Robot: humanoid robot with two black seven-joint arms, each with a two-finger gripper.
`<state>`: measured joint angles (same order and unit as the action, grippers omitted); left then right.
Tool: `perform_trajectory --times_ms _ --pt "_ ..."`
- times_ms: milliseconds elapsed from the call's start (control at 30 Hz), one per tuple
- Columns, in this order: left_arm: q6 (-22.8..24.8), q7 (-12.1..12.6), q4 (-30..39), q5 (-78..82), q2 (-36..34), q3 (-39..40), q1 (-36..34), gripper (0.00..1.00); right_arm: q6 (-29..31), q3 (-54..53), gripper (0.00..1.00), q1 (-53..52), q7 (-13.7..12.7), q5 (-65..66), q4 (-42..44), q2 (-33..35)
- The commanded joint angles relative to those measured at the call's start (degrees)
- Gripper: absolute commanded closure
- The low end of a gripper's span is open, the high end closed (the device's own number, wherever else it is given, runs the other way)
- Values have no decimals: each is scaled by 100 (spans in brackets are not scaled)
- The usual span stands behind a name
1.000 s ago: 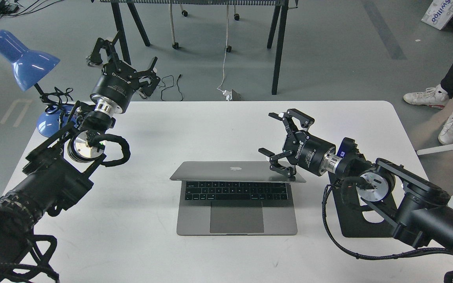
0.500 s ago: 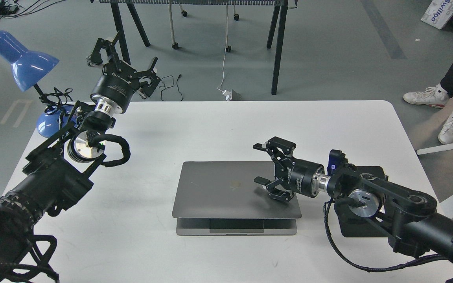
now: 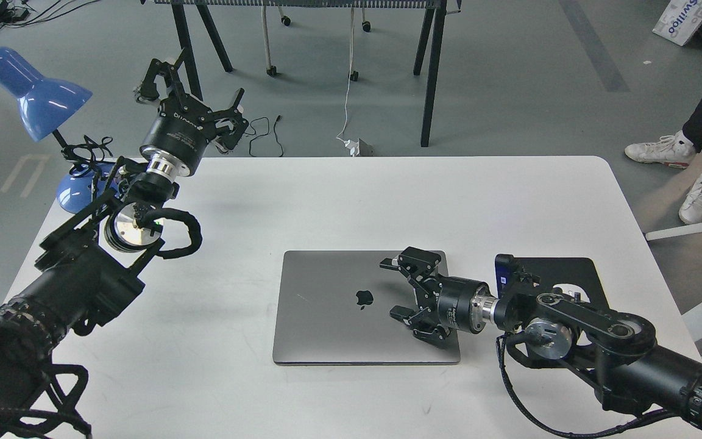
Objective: Close notebook with right arm
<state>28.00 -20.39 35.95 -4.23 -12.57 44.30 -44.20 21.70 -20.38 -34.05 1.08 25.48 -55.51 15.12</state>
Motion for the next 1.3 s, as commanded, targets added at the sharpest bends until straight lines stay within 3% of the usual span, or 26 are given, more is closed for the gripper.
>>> perform_trajectory --times_ms 0,367,733,933,1133,1267 --pt "0 0 0 2 0 0 0 0 -157 86 0 4 -2 1 -3 0" --pt "0 0 0 -7 0 0 0 0 -325 -281 0 -75 33 -52 -336 17" --pt "0 8 0 -7 0 9 8 0 -236 -3602 0 -93 -37 -122 -197 88" --pt "0 0 0 -42 9 9 8 0 -263 -4429 0 -216 -81 -166 295 88" --pt "0 0 0 -51 9 9 0 0 -9 -4862 0 -128 -46 -2272 848 79" --pt "0 0 0 -51 9 17 0 0 150 -4914 0 -128 6 -2627 1122 70"
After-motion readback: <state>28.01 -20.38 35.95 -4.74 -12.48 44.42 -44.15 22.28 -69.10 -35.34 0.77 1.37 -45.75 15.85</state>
